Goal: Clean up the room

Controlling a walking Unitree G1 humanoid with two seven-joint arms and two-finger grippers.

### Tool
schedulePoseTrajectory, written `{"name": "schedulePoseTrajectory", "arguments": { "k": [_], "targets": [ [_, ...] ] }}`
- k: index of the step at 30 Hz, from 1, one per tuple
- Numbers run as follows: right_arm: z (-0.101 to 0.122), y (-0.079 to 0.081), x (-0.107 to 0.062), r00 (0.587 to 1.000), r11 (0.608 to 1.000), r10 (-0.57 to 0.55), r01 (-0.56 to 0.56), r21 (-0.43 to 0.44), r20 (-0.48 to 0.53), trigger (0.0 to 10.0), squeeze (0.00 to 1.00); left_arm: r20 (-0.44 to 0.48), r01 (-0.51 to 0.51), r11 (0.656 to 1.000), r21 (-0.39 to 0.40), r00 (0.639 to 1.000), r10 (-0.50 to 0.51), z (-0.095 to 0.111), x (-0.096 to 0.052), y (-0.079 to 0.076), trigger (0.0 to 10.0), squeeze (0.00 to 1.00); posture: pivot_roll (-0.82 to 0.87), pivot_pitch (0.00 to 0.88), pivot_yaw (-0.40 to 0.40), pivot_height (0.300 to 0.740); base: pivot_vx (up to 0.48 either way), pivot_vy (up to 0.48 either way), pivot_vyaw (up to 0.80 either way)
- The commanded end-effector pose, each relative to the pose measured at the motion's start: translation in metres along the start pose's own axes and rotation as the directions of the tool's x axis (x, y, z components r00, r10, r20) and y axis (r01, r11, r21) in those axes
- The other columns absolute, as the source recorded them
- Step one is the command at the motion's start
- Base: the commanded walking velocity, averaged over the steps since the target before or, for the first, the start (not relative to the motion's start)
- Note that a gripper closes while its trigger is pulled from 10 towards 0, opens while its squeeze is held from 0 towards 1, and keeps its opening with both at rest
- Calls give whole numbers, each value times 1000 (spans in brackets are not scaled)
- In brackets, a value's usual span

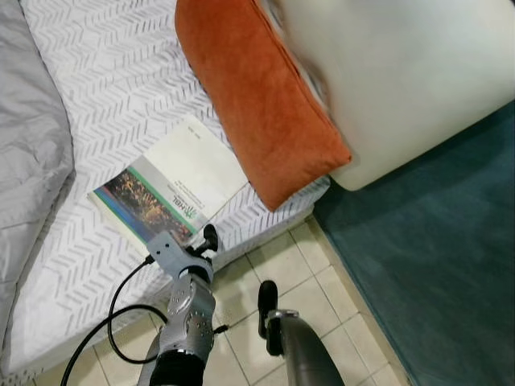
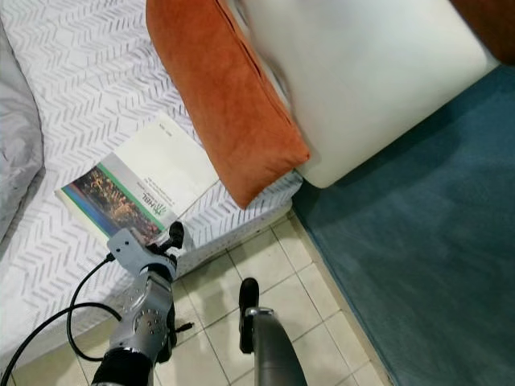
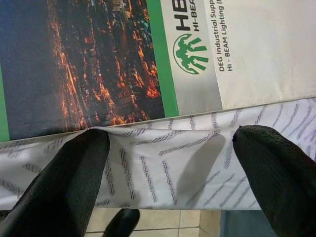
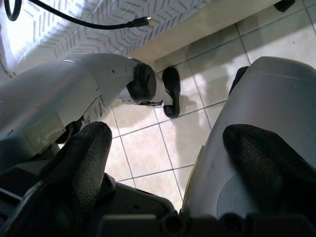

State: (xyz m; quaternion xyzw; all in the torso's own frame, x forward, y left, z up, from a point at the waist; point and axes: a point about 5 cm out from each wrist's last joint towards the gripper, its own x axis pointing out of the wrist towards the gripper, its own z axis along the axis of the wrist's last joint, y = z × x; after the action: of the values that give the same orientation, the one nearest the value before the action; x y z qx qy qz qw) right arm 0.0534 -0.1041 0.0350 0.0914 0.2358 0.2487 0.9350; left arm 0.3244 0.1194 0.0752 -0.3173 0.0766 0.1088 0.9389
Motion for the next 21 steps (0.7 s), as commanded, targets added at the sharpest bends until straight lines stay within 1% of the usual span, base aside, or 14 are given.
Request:
{"name": "schedulePoseTrajectory", "arguments": {
  "k": [1, 2, 4, 8, 9, 10, 11, 12, 15, 21],
  "targets": [
    [-18, 2, -10, 996, 1000, 2, 0, 25, -95, 10000, 0, -68, -56, 998, -4, 996, 56, -25, -14, 14, 10000, 0, -307, 646, -149, 740, 0, 0, 0],
    [-19, 2, -10, 995, 1000, 5, -2, 23, -96, 10000, 0, -58, -79, 997, 16, 995, 80, -20, -8, 23, 10000, 0, -311, 647, -154, 740, 0, 0, 0],
    [-19, 2, -10, 995, 1000, 5, -2, 23, -96, 10000, 0, -58, -79, 997, 16, 995, 80, -20, -8, 23, 10000, 0, -311, 647, -154, 740, 0, 0, 0],
    [-20, 2, -11, 995, 1000, 4, -1, 22, -102, 10000, 0, -46, -123, 991, 55, 991, 126, -12, -5, 40, 10000, 0, -316, 651, -157, 740, 0, 0, 0],
    [-20, 2, -11, 995, 1000, 4, -1, 22, -102, 10000, 0, -46, -123, 991, 55, 991, 126, -12, -5, 40, 10000, 0, -316, 651, -157, 740, 0, 0, 0],
    [-21, 2, -12, 994, 1000, 3, -1, 23, -105, 10000, 0, -29, -147, 986, 77, 988, 149, -6, -4, 50, 10000, 0, -316, 651, -157, 740, 0, 0, 0],
    [-21, 2, -12, 994, 1000, 3, -1, 23, -105, 10000, 0, -29, -147, 986, 77, 988, 149, -6, -4, 50, 10000, 0, -316, 651, -157, 740, 0, 0, 0],
    [-21, 2, -12, 994, 1000, 4, -1, 23, -106, 10000, 0, -20, -153, 985, 83, 988, 156, -3, -4, 53, 10000, 0, -316, 651, -157, 740, 0, 0, 0],
    [-22, 1, -12, 994, 1000, 3, -1, 24, -107, 10000, 0, 23, -166, 982, 94, 986, 164, 11, -1, 61, 10000, 0, -309, 651, -155, 740, 0, 0, 0],
    [-22, 0, -11, 994, 1000, 7, -5, 22, -110, 10000, 0, 22, -165, 980, 107, 986, 164, 11, 1, 63, 10000, 0, -309, 648, -160, 740, 0, 0, 0]
  ]
}}
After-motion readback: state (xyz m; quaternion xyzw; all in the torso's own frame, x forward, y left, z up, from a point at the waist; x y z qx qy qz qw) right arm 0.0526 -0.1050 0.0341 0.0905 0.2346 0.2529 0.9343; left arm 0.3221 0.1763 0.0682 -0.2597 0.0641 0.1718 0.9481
